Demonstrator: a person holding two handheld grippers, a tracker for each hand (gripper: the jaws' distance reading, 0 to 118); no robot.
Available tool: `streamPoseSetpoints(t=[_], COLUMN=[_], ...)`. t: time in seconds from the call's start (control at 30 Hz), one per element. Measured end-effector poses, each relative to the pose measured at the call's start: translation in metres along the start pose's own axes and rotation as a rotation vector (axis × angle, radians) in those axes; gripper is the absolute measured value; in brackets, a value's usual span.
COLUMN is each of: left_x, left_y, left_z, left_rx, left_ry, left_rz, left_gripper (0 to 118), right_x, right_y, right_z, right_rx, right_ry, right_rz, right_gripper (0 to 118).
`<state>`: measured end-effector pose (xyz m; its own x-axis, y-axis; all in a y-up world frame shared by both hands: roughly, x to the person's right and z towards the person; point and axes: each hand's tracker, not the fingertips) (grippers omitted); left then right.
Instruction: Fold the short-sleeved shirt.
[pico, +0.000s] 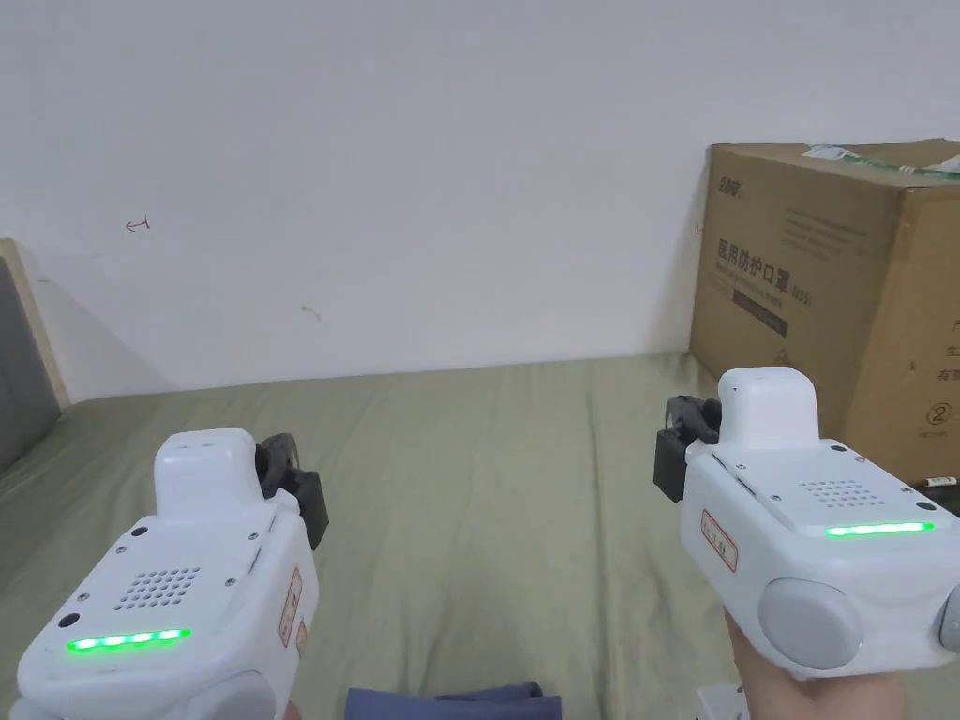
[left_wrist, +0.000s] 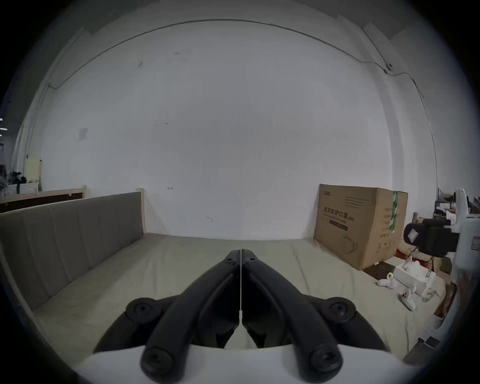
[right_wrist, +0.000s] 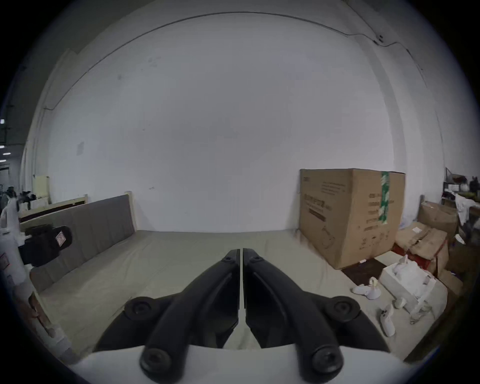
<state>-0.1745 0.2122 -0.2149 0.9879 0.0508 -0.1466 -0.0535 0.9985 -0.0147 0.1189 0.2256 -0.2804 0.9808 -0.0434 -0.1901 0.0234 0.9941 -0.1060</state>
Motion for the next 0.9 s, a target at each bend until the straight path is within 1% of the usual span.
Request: streamPoseSetpoints(t=[0.03, 0.13, 0.3, 0.33, 0.37, 0.43, 0.47, 0.5, 0.53, 0.57, 0.6, 0.63, 0.7, 0.77, 0.8, 0.87, 0.9], left_x=[-0.007, -0.003, -0.01, -0.013, -0.018, -0.027, -0.034, -0.04, -0.047, -0.053, -0.06, -0.066, -0.074, -0.082, -0.089, -0.097, -0.106], left_y=[-0.001, -0.005, -0.011, -0.009, -0.008, -0.01, -0.014, -0.019, -0.025, -0.033, -0.042, -0.051, -0.072, -0.088, -0.098, -0.112, -0.121], left_z=[-0.002, 0.001, -0.006, -0.006, -0.006, -0.002, -0.002, -0.001, 0.0, 0.001, 0.002, 0.002, 0.001, -0.002, -0.004, -0.011, -0.019], left_rx=[-0.009, -0.041, -0.039, -0.037, -0.04, -0.047, -0.064, -0.085, -0.112, -0.133, -0.15, -0.169, -0.229, -0.297, -0.327, -0.391, -0.44], left_ry=[-0.003, -0.006, -0.014, -0.022, -0.035, -0.059, -0.061, -0.049, -0.03, -0.026, -0.028, -0.025, -0.001, -0.002, -0.014, -0.051, -0.1], left_rz=[0.008, 0.017, -0.007, -0.005, 0.001, -0.01, -0.029, -0.043, -0.045, -0.043, -0.033, -0.027, -0.013, 0.021, 0.051, 0.105, 0.144], left_gripper=[0, 0, 0, 0, 0, 0, 0, 0, 0, 0, 0, 0, 0, 0, 0, 0, 0], right_x=[0.001, 0.006, 0.015, 0.017, 0.018, 0.023, 0.023, 0.022, 0.019, 0.014, 0.007, 0.003, -0.003, -0.005, -0.003, 0.002, 0.007], right_y=[0.0, -0.001, -0.007, -0.009, -0.013, -0.023, -0.032, -0.046, -0.061, -0.082, -0.106, -0.129, -0.181, -0.217, -0.23, -0.243, -0.248], right_z=[0.001, 0.002, 0.003, 0.003, 0.002, -0.01, -0.02, -0.032, -0.044, -0.058, -0.071, -0.08, -0.096, -0.105, -0.108, -0.111, -0.114], right_rx=[-0.004, -0.013, -0.024, -0.024, -0.036, -0.139, -0.225, -0.332, -0.44, -0.567, -0.696, -0.786, -0.968, -1.042, -1.057, -1.055, -1.064], right_ry=[-0.007, -0.023, -0.04, -0.034, 0.006, 0.19, 0.29, 0.366, 0.423, 0.457, 0.459, 0.457, 0.472, 0.457, 0.439, 0.438, 0.454], right_rz=[0.0, 0.02, -0.013, -0.018, -0.033, -0.1, -0.147, -0.189, -0.227, -0.252, -0.26, -0.281, -0.35, -0.376, -0.38, -0.374, -0.407], right_gripper=[2, 2, 2, 2, 2, 2, 2, 2, 2, 2, 2, 2, 2, 2, 2, 2, 2])
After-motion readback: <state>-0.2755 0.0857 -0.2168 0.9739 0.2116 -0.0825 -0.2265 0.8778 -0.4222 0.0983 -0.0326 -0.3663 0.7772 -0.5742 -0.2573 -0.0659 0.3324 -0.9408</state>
